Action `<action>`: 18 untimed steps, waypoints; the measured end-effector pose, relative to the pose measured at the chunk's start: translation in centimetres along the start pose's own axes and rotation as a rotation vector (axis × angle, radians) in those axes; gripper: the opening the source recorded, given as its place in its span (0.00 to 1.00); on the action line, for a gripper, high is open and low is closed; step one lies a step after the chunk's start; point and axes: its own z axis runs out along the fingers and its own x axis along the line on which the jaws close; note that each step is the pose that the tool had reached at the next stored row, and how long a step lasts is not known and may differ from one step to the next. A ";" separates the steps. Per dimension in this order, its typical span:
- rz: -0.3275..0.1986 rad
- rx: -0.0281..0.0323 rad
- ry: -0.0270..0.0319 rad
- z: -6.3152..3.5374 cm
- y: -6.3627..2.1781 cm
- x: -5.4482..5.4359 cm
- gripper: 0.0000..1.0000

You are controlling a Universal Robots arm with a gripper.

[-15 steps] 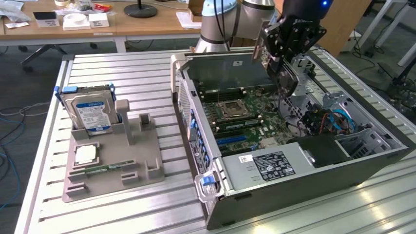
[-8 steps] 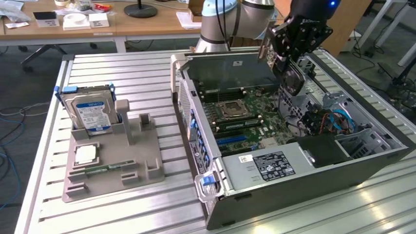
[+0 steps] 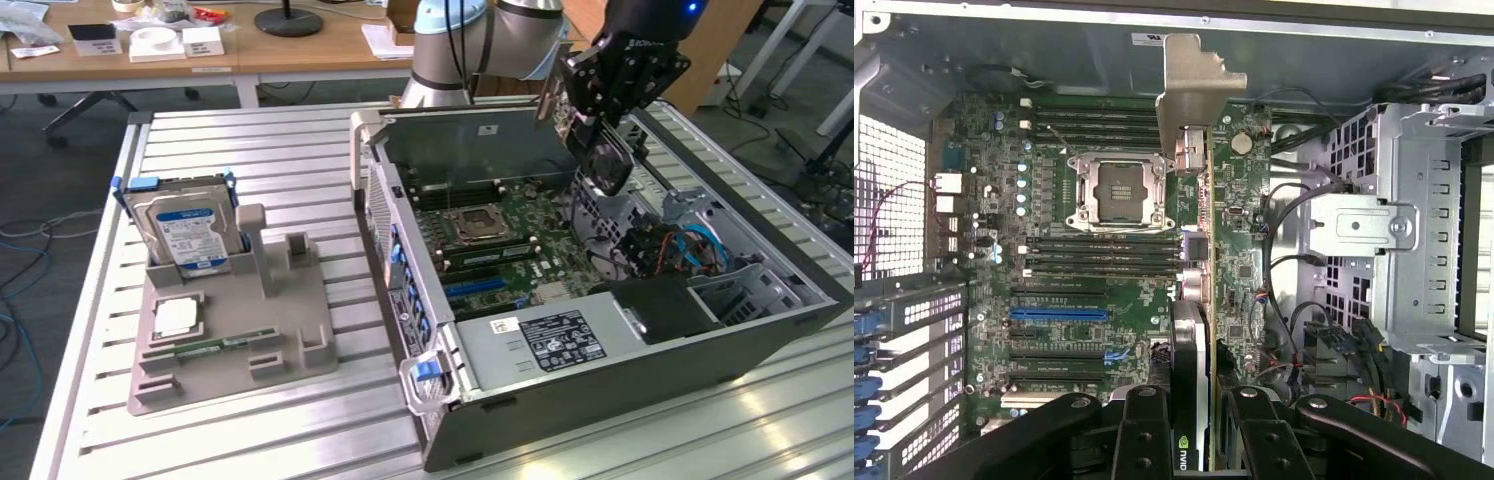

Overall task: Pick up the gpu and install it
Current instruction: 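Pick up the gpu and move the gpu toward the slot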

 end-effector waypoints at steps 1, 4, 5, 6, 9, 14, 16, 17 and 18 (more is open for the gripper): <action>0.000 0.0000 0.0000 0.00 0.00 0.0 0.27; 0.000 0.0000 0.0000 0.00 0.00 0.0 0.27; 0.000 -0.0001 0.0000 0.00 0.00 0.0 0.27; 0.000 -0.0001 0.0000 0.00 0.00 0.0 0.27; 0.000 0.0000 0.0000 0.01 0.00 -0.3 0.27; 0.000 -0.0001 0.0000 0.04 0.00 -0.9 0.27; 0.000 -0.0002 -0.0001 0.06 0.00 -1.2 0.27; 0.000 -0.0002 0.0000 0.07 -0.01 -1.4 0.27; 0.000 -0.0001 0.0000 0.07 -0.01 -1.6 0.27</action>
